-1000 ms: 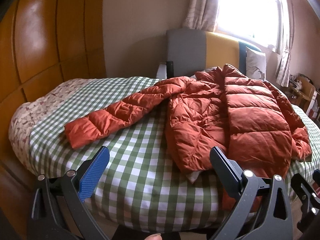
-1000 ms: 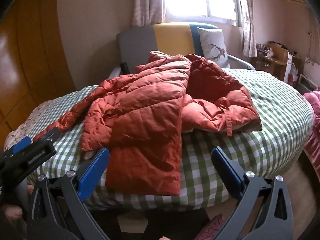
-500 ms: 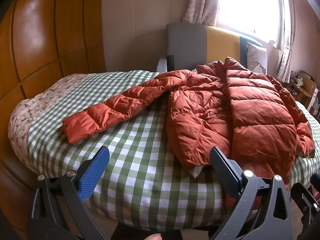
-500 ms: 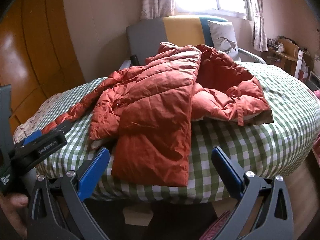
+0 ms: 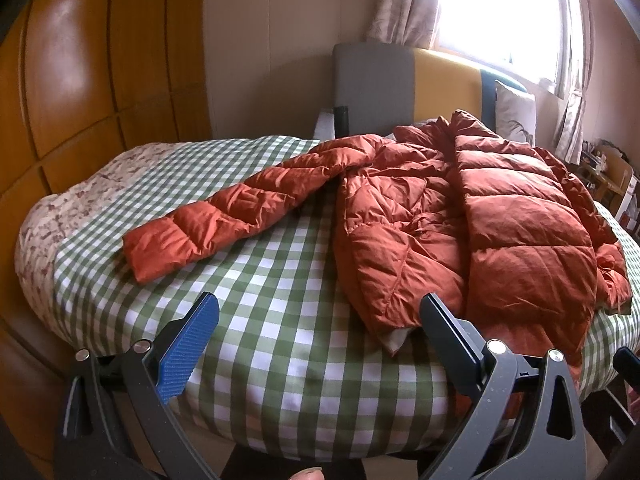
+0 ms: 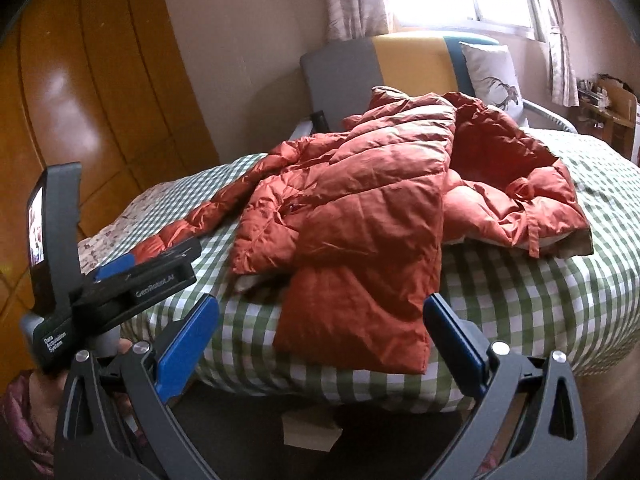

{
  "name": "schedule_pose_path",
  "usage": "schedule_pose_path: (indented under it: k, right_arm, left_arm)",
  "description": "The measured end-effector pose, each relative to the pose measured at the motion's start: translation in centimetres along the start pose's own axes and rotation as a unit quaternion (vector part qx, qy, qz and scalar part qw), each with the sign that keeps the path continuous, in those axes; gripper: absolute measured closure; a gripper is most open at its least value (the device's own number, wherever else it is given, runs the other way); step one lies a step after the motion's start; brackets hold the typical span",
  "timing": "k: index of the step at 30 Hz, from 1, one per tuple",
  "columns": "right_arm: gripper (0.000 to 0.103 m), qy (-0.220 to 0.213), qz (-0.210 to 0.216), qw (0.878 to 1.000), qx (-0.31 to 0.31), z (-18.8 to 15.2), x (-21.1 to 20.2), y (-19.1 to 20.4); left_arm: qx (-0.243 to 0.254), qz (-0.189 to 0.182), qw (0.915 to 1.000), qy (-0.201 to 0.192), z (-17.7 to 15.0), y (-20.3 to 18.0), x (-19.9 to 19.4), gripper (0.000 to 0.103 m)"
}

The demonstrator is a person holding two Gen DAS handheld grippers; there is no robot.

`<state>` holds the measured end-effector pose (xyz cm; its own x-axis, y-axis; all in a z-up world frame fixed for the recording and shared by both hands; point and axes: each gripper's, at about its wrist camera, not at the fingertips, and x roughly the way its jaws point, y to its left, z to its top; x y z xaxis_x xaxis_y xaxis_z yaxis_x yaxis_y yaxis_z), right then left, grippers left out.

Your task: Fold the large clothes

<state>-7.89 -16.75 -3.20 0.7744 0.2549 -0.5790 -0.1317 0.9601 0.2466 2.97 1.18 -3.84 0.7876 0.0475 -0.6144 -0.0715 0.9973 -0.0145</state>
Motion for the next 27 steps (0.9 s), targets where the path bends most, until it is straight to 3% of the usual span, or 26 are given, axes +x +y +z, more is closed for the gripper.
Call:
schedule_pose_path:
  k: [7, 15, 18, 23, 26, 27]
  right_arm:
    - [0.002, -0.015, -0.023, 1.0, -0.001, 0.2, -0.5, -0.2]
    - [0.002, 0.027, -0.063, 0.997, 0.033, 0.5, 1.5, -2.3]
    - [0.002, 0.058, -0.059, 0.995, 0.056, 0.7, 3.0, -3.6]
    - [0.002, 0.094, -0.04, 0.991, 0.082, 1.2, 5.9, -4.8]
    - [0.019, 0.117, -0.031, 0.99, 0.078, 1.3, 8.0, -4.7]
    - [0.033, 0.128, -0.025, 0.989, 0.075, 1.3, 8.5, -4.6]
  left_arm:
    - [0.0, 0.001, 1.0, 0.005, -0.1, 0.2, 0.5, 0.004]
    - [0.0, 0.0, 0.9997, 0.024, -0.5, 0.6, 1.7, 0.004]
    - [0.003, -0.018, 0.9994, 0.03, -0.6, 0.6, 2.2, 0.004]
    - [-0.023, -0.091, 0.9947, 0.042, -0.2, 1.6, 3.2, 0.004]
    - [-0.035, -0.109, 0.9916, 0.06, -0.1, 2.1, 4.2, 0.004]
    - [-0.042, -0.113, 0.9905, 0.067, -0.1, 2.4, 4.5, 0.004]
